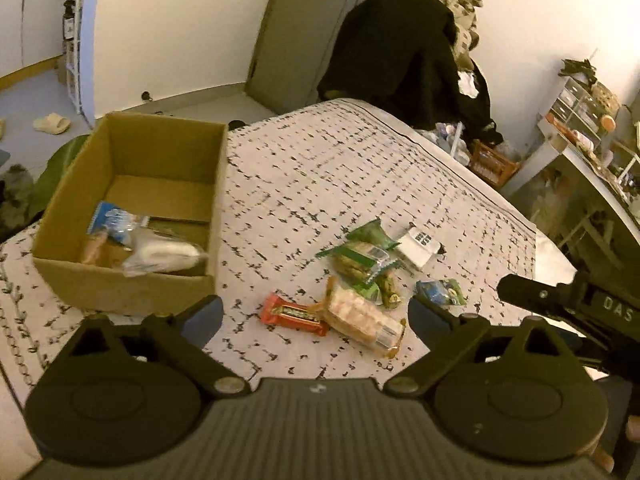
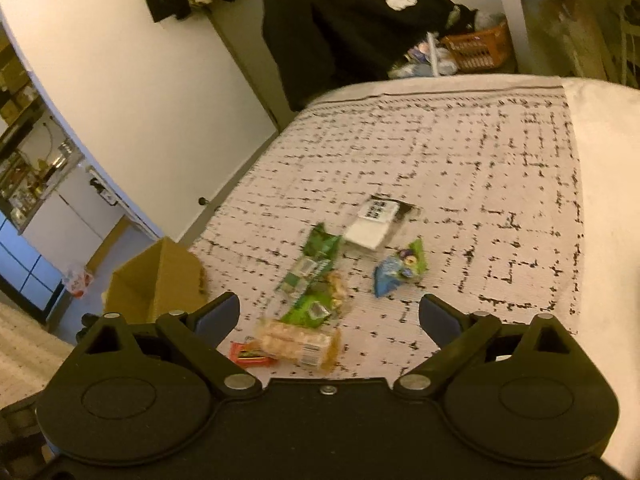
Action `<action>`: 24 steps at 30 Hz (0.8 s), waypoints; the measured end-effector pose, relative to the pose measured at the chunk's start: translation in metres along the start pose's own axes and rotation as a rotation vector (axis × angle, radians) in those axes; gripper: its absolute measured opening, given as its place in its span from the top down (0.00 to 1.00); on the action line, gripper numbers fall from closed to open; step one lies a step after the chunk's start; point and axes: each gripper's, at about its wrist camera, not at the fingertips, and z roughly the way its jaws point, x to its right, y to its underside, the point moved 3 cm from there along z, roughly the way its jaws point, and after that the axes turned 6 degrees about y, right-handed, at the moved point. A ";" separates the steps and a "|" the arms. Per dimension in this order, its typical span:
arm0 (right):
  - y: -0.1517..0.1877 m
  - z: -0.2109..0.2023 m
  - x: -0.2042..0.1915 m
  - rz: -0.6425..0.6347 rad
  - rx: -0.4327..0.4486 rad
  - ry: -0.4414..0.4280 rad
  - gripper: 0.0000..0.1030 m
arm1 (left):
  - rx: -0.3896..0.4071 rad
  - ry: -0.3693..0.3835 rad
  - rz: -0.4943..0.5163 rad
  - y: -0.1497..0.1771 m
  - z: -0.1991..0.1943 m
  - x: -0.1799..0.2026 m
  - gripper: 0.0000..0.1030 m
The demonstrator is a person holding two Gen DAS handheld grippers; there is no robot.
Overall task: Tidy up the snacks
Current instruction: 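Withdraw both open grippers from the box toward the remaining snacks, then grasp the clear cracker packet with the left gripper while the right grasps the blue-purple packet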
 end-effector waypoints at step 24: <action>-0.020 0.079 0.044 0.030 -0.074 0.041 0.20 | -0.170 -0.039 -0.196 0.010 0.116 0.016 0.27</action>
